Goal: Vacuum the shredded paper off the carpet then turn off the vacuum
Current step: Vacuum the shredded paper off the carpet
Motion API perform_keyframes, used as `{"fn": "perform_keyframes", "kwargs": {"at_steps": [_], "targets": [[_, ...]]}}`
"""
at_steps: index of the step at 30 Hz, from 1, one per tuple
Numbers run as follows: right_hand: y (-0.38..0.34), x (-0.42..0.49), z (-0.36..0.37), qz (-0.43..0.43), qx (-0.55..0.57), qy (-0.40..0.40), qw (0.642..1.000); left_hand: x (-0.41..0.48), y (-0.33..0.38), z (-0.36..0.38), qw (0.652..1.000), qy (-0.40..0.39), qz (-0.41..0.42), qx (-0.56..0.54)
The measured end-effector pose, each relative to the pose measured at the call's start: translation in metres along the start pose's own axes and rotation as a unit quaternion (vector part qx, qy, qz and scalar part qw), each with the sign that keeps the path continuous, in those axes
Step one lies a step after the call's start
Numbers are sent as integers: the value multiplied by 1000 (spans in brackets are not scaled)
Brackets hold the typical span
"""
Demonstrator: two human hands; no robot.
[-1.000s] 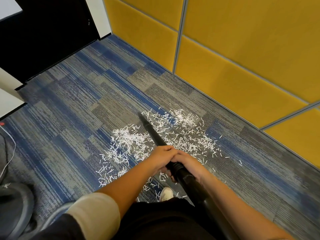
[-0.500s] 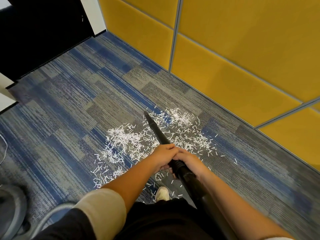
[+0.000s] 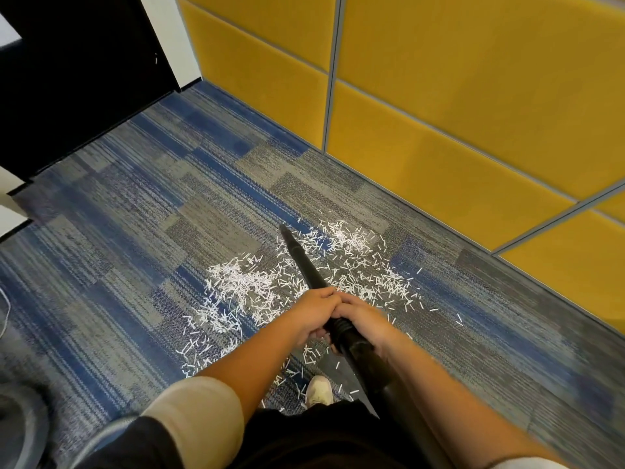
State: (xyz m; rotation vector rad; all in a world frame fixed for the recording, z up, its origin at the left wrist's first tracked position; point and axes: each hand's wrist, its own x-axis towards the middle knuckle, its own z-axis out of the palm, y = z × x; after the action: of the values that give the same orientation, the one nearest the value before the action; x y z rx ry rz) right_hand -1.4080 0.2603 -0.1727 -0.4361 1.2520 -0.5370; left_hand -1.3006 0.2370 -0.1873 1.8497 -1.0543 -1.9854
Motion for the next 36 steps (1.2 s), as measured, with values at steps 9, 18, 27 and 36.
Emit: {"fn": "perform_keyframes", "kwargs": {"at_steps": [9, 18, 27, 36], "targets": [[-1, 8, -4, 4, 21, -1, 1000, 9, -1, 0, 1000, 2, -5, 2], [-11, 10, -19, -24, 34, 34, 999, 21, 16, 13, 1000, -2, 13, 18], [-17, 14, -15, -6, 31, 24, 999, 24, 18, 5, 1000, 1, 4, 17], [-20, 5, -44, -38, 47, 96, 994, 44, 29, 38, 998, -47, 14, 29]]}}
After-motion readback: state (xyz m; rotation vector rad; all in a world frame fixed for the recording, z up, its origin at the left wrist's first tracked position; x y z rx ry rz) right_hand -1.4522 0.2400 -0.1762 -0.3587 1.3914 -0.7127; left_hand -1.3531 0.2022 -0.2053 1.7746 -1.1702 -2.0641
